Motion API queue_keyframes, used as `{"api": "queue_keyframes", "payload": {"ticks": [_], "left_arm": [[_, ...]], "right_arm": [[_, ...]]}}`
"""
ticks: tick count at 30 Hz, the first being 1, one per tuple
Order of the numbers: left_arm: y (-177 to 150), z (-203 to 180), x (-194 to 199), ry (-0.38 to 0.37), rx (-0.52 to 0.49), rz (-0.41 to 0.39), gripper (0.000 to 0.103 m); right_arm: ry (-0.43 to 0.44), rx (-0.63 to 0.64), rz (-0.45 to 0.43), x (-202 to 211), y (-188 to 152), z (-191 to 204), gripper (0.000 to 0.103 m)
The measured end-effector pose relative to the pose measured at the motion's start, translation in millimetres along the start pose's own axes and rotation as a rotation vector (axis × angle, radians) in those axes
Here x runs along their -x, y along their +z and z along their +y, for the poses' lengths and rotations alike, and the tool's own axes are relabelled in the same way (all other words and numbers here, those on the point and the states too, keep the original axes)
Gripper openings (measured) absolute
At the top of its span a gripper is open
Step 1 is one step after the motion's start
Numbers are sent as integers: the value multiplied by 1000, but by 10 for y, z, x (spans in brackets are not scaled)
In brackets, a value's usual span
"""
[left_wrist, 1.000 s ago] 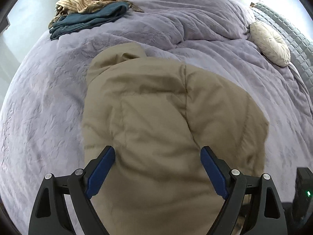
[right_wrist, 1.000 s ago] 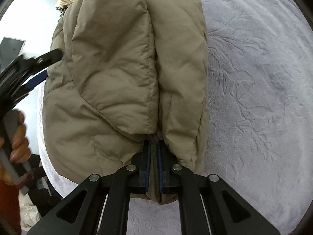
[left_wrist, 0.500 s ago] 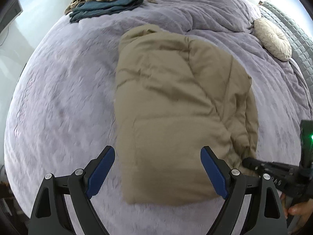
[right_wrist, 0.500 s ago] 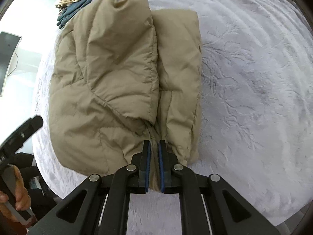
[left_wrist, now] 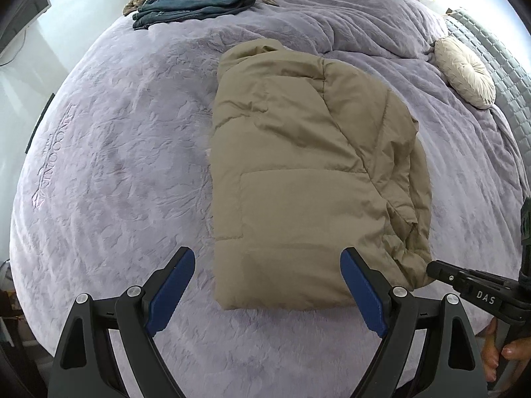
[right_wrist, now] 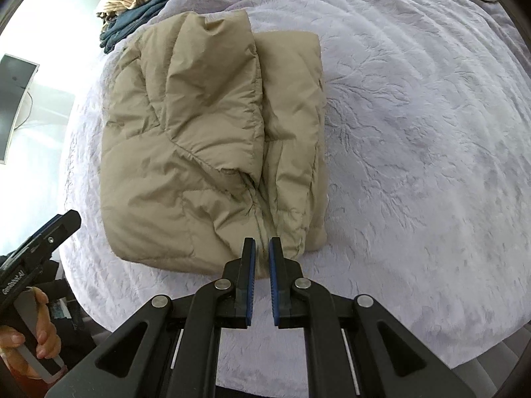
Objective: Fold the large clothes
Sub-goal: 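Open the right tool and withdraw both tools from the folded coat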
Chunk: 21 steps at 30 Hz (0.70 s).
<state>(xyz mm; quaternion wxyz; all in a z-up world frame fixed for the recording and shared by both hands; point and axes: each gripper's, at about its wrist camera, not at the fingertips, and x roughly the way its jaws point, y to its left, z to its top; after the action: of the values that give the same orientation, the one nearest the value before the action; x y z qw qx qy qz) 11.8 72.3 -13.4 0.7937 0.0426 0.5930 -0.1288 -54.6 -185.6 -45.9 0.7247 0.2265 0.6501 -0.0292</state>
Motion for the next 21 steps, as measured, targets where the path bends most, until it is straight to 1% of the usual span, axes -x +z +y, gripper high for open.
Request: {"api": "queue_keyframes", "payload": {"ticks": [1,2,3,4,6,10,21], "left_arm": [[-15,-1,19,0,-1,-1,90],[-32,0,43,-1,-1,-4,92],[-44,5,60,-5,1,-6,100],[-69,11,93,-10,7,-7,102],[-106,13,153,-17,13,-19,102],[-161,10,278,-5,16,-47,102],[-220,-19,537,-4,39,-90,102]], "right_arm": [[2,-3,0,16,-11,-4,9],[4,-5,0,37,-26,-2,9],[6,-7,-1,65,-50,9,9],[7,-7,-3,81,-62,13,9],[6,-3,-7,127,-96,39,9],[-16,22,-34,261,-159,120,9],[-40,57,-121,650,-166,297,10]]}}
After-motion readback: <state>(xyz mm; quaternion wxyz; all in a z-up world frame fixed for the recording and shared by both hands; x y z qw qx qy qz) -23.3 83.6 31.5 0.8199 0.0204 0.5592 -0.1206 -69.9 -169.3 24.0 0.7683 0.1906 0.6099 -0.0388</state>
